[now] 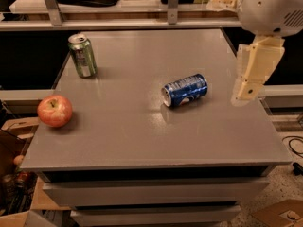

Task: Place pepsi can upright

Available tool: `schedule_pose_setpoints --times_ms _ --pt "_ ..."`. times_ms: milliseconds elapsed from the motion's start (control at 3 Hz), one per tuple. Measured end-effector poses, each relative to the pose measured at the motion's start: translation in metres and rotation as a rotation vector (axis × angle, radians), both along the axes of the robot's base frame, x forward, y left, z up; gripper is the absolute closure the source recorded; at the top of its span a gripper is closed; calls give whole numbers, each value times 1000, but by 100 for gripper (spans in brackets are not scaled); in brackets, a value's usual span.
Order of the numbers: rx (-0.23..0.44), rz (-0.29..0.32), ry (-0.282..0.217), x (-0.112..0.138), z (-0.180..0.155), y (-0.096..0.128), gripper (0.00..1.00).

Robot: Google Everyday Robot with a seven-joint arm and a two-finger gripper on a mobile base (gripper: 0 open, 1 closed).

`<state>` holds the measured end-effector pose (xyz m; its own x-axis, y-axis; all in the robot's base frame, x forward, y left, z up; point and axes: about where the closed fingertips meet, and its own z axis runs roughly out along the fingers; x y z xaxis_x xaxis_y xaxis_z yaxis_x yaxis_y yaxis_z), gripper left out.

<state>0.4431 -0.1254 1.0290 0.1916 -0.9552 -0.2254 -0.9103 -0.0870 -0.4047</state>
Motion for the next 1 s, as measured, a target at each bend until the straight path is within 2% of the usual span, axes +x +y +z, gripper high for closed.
schedule_pose_setpoints --times_ms 333,667,1000 --pt "-13 29 -23 -1 5 -1 0" --pt "-14 162 -42 18 -3 13 0" --pt "-16 318 -33 40 -24 25 0"
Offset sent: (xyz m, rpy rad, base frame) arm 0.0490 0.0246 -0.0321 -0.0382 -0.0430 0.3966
